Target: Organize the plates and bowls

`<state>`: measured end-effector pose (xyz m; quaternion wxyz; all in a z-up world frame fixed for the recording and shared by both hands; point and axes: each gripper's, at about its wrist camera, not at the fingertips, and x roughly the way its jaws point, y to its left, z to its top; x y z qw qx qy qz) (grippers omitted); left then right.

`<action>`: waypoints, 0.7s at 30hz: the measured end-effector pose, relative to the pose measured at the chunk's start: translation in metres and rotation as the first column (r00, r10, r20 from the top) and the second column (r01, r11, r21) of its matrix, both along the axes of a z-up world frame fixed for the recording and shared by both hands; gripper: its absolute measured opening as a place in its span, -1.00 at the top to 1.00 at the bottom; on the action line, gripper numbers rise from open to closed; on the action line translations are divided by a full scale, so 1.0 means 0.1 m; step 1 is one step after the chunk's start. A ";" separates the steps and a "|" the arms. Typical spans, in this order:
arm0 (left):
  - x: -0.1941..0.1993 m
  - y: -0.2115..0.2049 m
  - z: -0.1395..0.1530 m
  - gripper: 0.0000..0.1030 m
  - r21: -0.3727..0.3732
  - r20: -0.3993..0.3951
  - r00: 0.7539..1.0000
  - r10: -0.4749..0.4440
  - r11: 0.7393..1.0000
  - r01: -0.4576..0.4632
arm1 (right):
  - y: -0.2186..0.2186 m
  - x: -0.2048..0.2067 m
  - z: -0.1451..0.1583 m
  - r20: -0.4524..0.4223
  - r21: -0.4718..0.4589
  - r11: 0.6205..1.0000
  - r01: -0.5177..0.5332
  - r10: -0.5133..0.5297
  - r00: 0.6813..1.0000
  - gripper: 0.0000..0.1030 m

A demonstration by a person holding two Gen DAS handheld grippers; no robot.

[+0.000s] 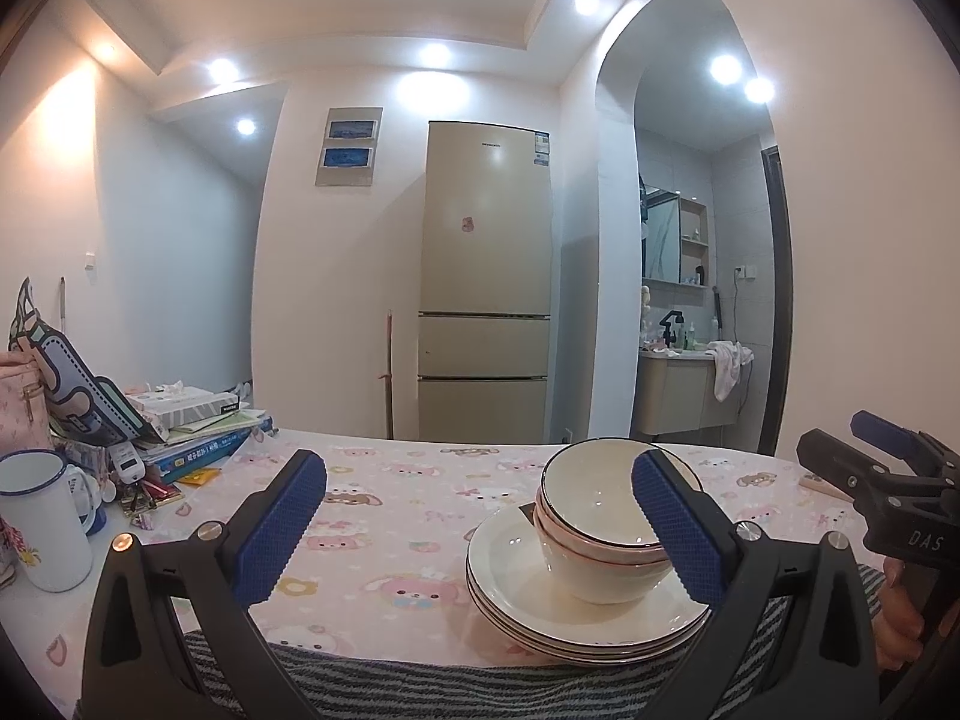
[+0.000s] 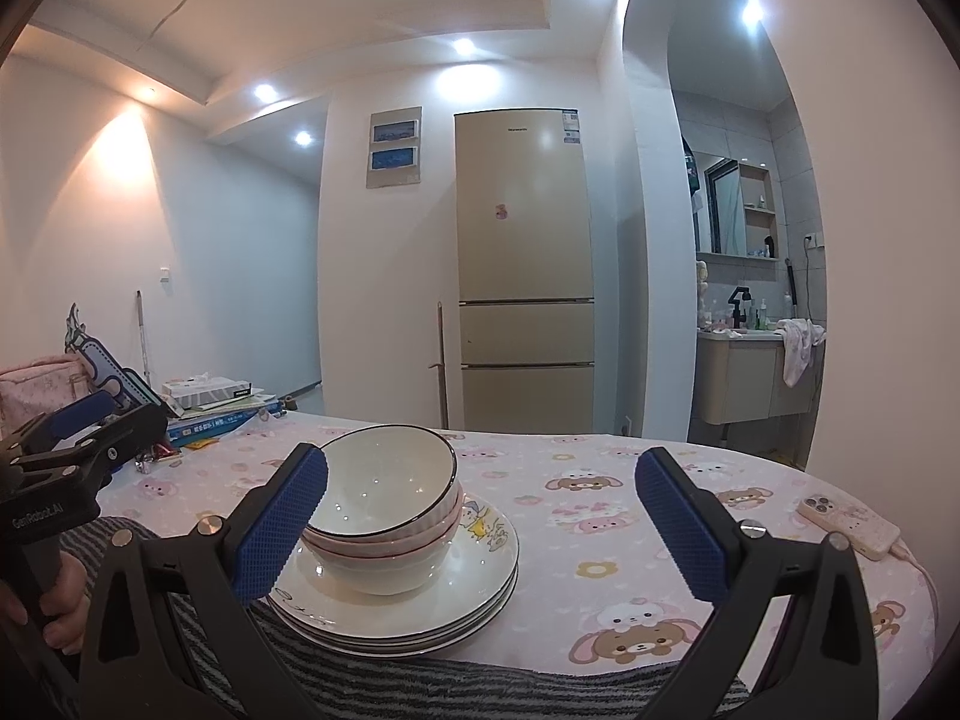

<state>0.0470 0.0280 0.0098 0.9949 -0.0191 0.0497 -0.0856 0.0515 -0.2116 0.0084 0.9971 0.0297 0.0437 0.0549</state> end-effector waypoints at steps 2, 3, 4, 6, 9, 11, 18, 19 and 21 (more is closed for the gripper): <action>-0.01 0.00 0.00 -1.00 0.001 0.004 1.000 0.000 1.000 0.000 | -0.01 -0.01 0.00 0.001 0.002 1.000 0.007 -0.007 1.000 -0.99; -0.01 0.00 -0.01 -1.00 0.000 0.004 1.000 0.000 1.000 0.000 | -0.01 -0.01 0.00 0.002 0.003 1.000 0.007 -0.007 1.000 -0.99; -0.01 0.00 -0.01 -1.00 0.000 0.003 1.000 0.000 1.000 0.000 | -0.01 -0.01 0.00 0.003 0.004 1.000 0.009 -0.009 1.000 -0.99; -0.01 0.00 -0.01 -1.00 -0.001 0.001 1.000 0.001 1.000 -0.001 | -0.01 -0.02 0.00 0.005 0.000 1.000 0.015 -0.015 1.000 -0.99; -0.03 0.01 0.00 -1.00 -0.006 0.007 1.000 0.000 1.000 0.000 | 0.01 -0.03 0.01 0.006 -0.005 1.000 0.016 -0.016 1.000 -0.99; -0.04 0.01 -0.01 -1.00 -0.007 0.014 1.000 -0.003 1.000 0.003 | 0.02 -0.02 0.01 0.005 -0.004 1.000 0.017 -0.017 1.000 -0.99; -0.05 -0.02 -0.01 -1.00 0.003 0.016 1.000 0.000 1.000 0.000 | 0.02 -0.02 0.02 -0.001 -0.005 1.000 0.015 -0.015 1.000 -0.99; -0.05 -0.02 -0.01 -1.00 0.002 0.016 1.000 0.000 1.000 0.000 | 0.02 -0.02 0.02 -0.001 -0.007 1.000 0.015 -0.015 1.000 -0.99; -0.04 -0.03 -0.01 -1.00 -0.003 0.014 1.000 0.000 1.000 0.000 | 0.02 -0.02 0.02 -0.002 -0.008 1.000 0.015 -0.015 1.000 -0.99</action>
